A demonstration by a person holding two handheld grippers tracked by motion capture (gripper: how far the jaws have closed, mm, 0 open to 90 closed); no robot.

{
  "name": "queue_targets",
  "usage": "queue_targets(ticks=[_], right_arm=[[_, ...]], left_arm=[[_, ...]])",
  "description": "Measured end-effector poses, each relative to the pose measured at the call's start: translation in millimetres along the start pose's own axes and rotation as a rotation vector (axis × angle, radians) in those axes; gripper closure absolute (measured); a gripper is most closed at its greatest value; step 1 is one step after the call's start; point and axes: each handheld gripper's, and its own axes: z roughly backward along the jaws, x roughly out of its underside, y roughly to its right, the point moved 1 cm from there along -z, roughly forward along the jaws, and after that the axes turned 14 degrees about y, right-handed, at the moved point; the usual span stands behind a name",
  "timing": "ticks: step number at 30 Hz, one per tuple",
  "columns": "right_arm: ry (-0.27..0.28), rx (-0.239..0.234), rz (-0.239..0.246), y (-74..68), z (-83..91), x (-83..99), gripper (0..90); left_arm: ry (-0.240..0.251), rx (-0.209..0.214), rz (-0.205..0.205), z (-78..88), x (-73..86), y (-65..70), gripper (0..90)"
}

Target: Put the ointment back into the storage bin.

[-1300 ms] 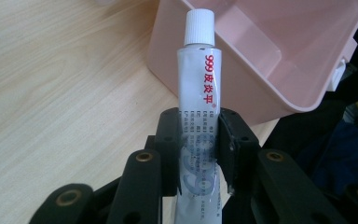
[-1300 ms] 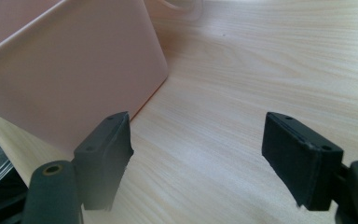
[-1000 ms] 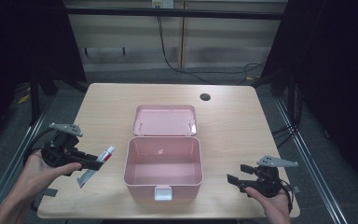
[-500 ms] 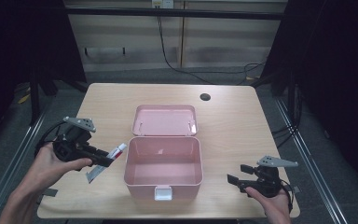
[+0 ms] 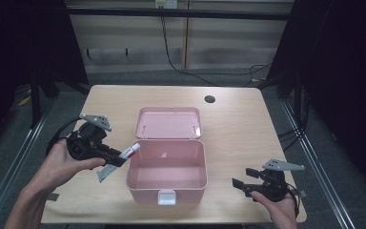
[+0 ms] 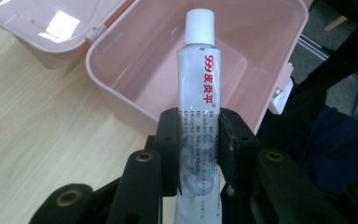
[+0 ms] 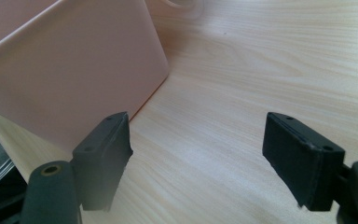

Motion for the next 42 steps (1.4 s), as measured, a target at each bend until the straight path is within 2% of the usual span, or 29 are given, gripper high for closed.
queue_targets(ticks=[2, 4, 8, 9, 12, 14, 17, 20, 24, 25, 27, 30, 40, 42], right_arm=[[0.000, 0.001, 0.001, 0.2, 0.0, 0.1, 23.2], [0.000, 0.000, 0.000, 0.0, 0.1, 0.3, 23.2], [0.001, 0.000, -0.001, -0.1, 0.2, 0.4, 23.2], [0.000, 0.000, -0.002, 0.1, 0.1, 0.4, 23.2], [0.001, -0.002, -0.002, -0.1, 0.2, 0.3, 23.2], [0.000, -0.003, -0.003, -0.1, 0.2, 0.3, 23.4], [-0.001, -0.004, -0.001, -0.3, 0.2, 0.4, 23.5], [0.003, -0.006, -0.001, -0.1, 0.4, 0.3, 23.5], [0.000, -0.004, -0.003, 0.0, 0.2, 0.2, 23.4], [-0.002, -0.003, -0.001, -0.4, 0.3, 0.2, 23.4], [-0.001, -0.010, 0.001, -0.5, 0.0, 0.3, 23.4], [-0.001, -0.010, 0.001, -0.5, -0.5, 0.2, 23.3], [-0.002, -0.011, 0.001, -0.5, -0.4, 0.2, 23.3], [-0.002, -0.013, -0.002, -0.6, -0.4, 0.2, 23.3]], left_arm=[[-0.016, 0.022, -0.033, -1.2, -3.4, 1.1, 71.2], [-0.012, 0.029, -0.029, -2.7, -4.6, 3.5, 71.2], [-0.025, 0.037, -0.055, -5.6, -11.8, 9.8, 71.2], [-0.044, 0.037, -0.074, -5.9, -14.7, 10.5, 71.2], [-0.051, 0.037, -0.072, -10.5, -22.0, 13.9, 71.2], [-0.077, 0.046, -0.085, -15.3, -26.1, 13.0, 71.2], [-0.095, 0.034, -0.081, -20.4, -28.8, 13.0, 71.1], [-0.098, 0.045, -0.077, -27.0, -32.6, 13.0, 71.1], [-0.129, 0.062, -0.086, -36.4, -36.3, 15.6, 71.2], [-0.143, 0.068, -0.103, -39.5, -38.4, 18.8, 71.2], [-0.151, 0.081, -0.105, -44.5, -39.2, 23.5, 71.2], [-0.178, 0.077, -0.140, -51.2, -42.4, 28.1, 71.2], [-0.196, 0.099, -0.177, -70.7, -55.8, 41.4, 71.2], [-0.219, 0.094, -0.198, -78.3, -57.2, 44.3, 71.1]])
